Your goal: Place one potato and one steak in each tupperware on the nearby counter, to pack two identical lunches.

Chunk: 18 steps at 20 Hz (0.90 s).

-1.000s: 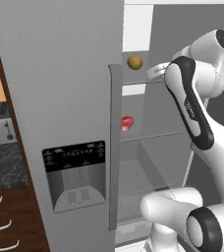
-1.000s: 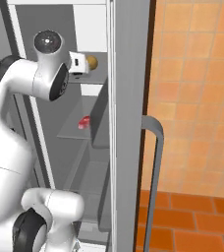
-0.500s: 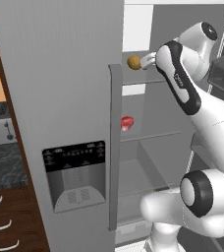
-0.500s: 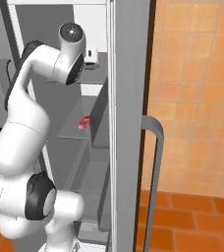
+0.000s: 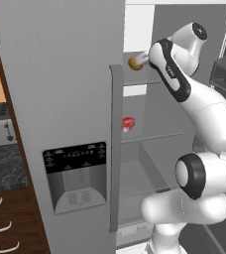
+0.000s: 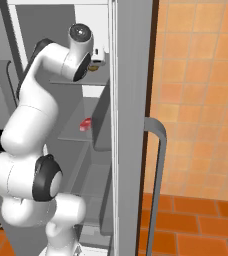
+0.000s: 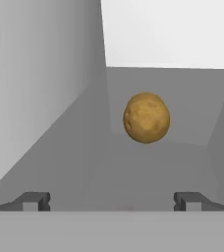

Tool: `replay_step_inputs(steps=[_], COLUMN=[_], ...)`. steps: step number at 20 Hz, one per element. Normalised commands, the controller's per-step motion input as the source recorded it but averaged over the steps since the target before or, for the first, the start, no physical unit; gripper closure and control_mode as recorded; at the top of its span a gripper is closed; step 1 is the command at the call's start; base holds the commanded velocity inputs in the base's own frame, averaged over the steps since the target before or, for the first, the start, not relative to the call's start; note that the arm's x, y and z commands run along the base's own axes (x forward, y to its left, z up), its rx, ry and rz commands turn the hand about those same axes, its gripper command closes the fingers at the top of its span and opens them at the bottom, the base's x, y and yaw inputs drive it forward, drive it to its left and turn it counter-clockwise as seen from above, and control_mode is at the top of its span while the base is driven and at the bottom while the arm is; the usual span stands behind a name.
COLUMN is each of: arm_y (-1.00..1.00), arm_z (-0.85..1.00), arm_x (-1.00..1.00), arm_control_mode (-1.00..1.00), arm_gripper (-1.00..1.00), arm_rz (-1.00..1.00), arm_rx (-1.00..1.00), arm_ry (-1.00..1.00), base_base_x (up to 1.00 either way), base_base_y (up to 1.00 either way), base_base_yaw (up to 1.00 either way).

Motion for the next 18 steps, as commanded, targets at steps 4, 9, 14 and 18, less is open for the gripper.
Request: replay_step_inputs(steps=[4, 9, 14, 18], arm_y=[0.00, 0.00, -0.02, 0.00], arm_z=[0.00, 0.00, 0.00, -0.05], arm_x=[0.59, 0.47, 0.54, 0.26], arm_control_mode=[-1.00, -1.00, -1.00, -1.00], arm_gripper=[-1.00, -1.00, -1.00, -1.00], arm_rz=[0.00, 0.00, 0.00, 0.00], arm_rx=[-0.09, -0.09, -0.02, -0.02], arm_ry=[0.00, 0.00, 0.00, 0.01], base_base_x=[0.00, 0.00, 0.00, 0.00], base_base_y=[0.00, 0.00, 0.00, 0.00], base_base_yaw=[0.00, 0.00, 0.00, 0.00])
